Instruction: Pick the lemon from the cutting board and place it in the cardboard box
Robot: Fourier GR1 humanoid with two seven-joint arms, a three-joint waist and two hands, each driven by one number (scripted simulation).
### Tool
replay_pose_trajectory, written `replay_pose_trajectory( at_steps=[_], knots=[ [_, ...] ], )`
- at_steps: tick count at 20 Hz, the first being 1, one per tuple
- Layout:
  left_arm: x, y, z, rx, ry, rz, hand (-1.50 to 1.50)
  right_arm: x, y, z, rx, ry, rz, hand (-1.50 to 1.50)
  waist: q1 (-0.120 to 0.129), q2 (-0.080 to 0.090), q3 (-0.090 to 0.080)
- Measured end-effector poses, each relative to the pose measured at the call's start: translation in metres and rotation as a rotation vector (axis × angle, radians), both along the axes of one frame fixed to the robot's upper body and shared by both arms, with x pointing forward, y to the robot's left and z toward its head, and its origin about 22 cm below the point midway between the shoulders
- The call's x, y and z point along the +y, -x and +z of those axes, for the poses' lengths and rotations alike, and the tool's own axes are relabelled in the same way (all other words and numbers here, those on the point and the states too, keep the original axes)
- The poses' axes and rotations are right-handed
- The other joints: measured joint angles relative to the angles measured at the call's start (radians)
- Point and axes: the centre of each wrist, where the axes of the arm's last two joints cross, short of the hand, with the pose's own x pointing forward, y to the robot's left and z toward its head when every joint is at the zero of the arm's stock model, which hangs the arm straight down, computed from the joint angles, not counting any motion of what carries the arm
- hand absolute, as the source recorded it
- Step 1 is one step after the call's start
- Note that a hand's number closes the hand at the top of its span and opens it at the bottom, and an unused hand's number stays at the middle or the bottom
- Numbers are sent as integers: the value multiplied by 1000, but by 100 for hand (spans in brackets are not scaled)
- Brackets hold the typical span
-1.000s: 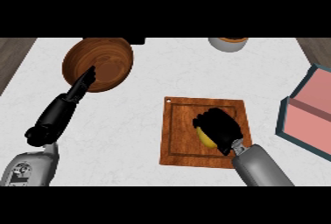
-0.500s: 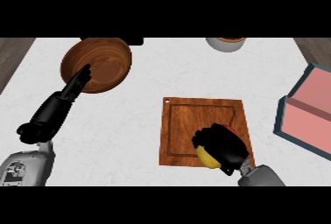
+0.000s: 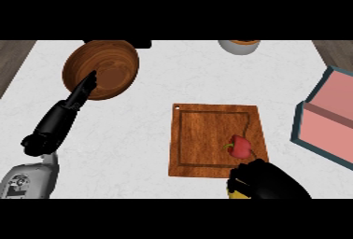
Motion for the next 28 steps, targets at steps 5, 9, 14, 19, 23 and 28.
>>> replay_pose_trajectory(
  at_steps=[5, 9, 14, 19, 23, 28],
  knots=[
    [0, 2, 2, -1, -2, -1, 0, -21, 16, 45, -82, -106, -56, 150, 1, 1, 0],
    [4, 2, 0, -5, 1, 4, 0, -38, 18, 71, -117, -248, -222, 150, 0, 3, 0],
    [1, -1, 3, -6, 2, -7, 0, -61, 9, 97, -133, -386, -434, 150, 9, 5, 0],
    [1, -2, 1, -7, 4, -11, 0, -99, -21, 123, -136, -459, -586, 150, 17, 6, 0],
    [-4, -8, 2, -7, 3, -21, 0, -135, -51, 137, -145, -444, -663, 150, 21, 7, 0],
    [-8, -9, 3, -5, 4, -34, 0, -178, -86, 142, -89, -304, -721, 150, 32, 10, 0]
  ],
)
